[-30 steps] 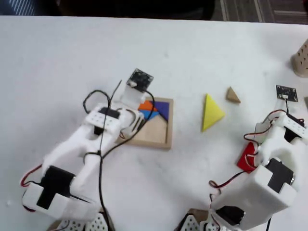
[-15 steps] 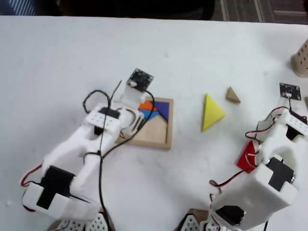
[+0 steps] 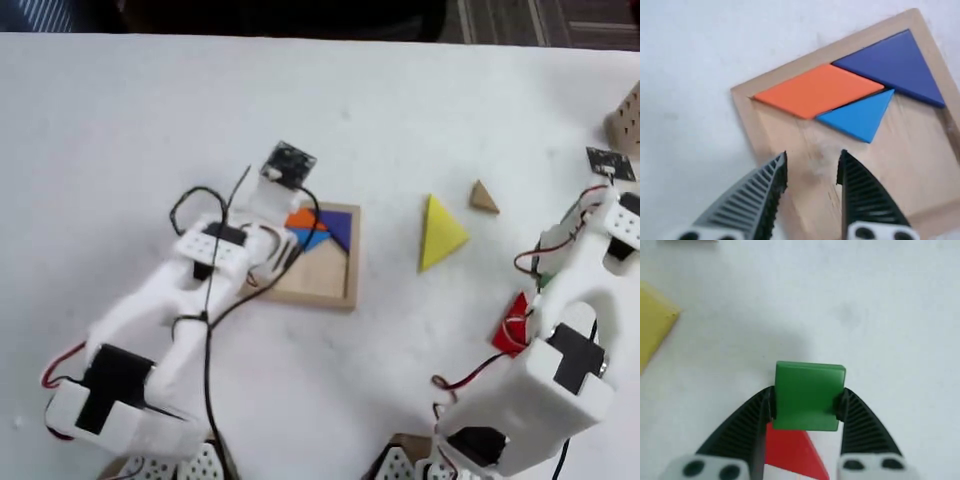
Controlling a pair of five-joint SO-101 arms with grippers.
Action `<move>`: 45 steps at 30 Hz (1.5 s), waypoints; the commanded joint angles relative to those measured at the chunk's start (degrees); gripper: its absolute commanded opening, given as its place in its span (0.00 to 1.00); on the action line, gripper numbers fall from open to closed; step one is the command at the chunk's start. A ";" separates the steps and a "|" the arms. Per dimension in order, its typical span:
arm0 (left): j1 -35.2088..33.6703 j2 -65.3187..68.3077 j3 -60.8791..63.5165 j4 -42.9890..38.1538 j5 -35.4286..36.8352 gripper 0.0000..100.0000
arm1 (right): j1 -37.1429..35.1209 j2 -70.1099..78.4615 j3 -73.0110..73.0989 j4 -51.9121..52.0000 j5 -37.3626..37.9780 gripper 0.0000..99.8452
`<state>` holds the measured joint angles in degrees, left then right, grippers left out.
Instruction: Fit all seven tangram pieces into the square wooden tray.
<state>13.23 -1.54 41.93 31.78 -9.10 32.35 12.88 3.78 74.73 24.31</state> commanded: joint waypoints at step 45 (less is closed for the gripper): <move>-26.33 -2.95 -0.62 -4.40 5.54 0.17 | -60.18 -14.64 20.57 -22.46 -5.80 0.03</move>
<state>-12.18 -1.54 42.11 28.62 -4.53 -27.69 -4.62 25.14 55.82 17.98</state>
